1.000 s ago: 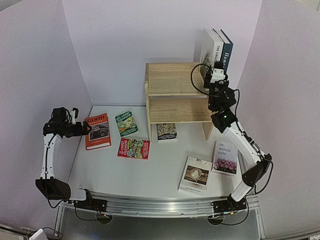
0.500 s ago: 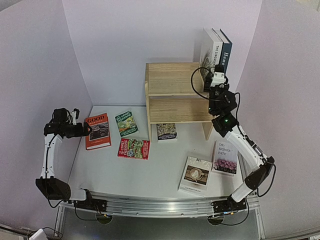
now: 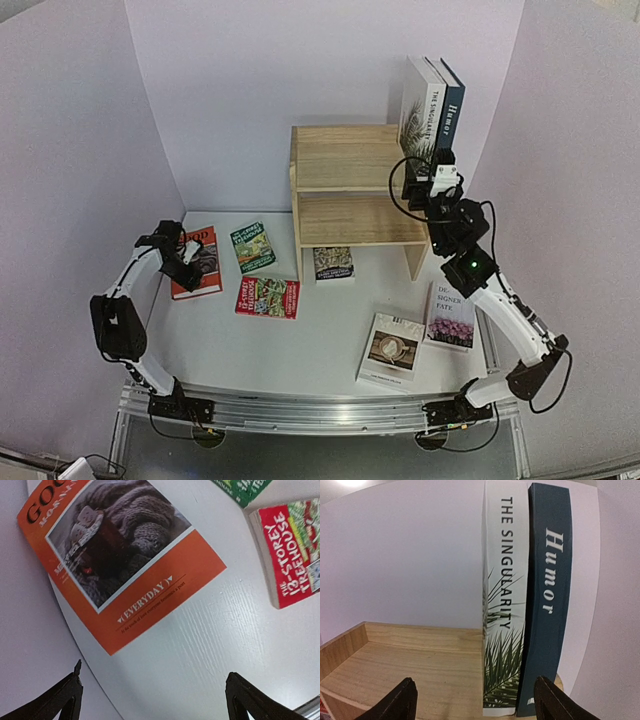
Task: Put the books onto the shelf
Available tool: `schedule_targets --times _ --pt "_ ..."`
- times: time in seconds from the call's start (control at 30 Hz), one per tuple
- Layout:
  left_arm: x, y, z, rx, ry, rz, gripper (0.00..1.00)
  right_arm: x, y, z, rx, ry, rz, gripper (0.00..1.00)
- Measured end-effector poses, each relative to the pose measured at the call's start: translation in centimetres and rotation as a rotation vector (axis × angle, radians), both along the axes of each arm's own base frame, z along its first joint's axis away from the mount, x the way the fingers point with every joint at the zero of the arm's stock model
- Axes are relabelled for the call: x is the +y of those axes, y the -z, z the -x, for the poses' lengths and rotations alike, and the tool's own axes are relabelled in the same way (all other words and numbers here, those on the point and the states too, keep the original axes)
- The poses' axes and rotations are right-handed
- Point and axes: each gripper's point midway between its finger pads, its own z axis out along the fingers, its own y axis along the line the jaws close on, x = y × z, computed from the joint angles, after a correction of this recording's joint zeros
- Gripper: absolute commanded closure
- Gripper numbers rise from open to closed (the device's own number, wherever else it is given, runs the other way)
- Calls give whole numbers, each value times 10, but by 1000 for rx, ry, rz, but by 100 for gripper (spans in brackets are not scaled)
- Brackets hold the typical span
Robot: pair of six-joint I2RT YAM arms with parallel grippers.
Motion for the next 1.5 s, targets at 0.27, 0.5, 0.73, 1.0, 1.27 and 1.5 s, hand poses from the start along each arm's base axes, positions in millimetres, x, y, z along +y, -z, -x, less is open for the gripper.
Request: schedule_targets --times 0.27,0.5,0.73,1.0,1.27,1.5 --pt "-7 63 -39 27 313 -205 0 23 49 7 147 -180 -32 22" --pt "-8 93 -46 31 468 -266 1 43 84 2 265 -266 -57 23" --pt "-12 111 -48 3 551 -307 25 69 117 -7 367 -354 -78 23" --pt "-20 104 -47 -46 635 -299 86 111 143 3 448 -490 -68 24" --pt "-26 101 -49 -63 661 -296 100 141 158 17 490 -570 -53 24" --pt "-25 87 -44 -69 623 -282 100 178 180 31 566 -624 -9 24"
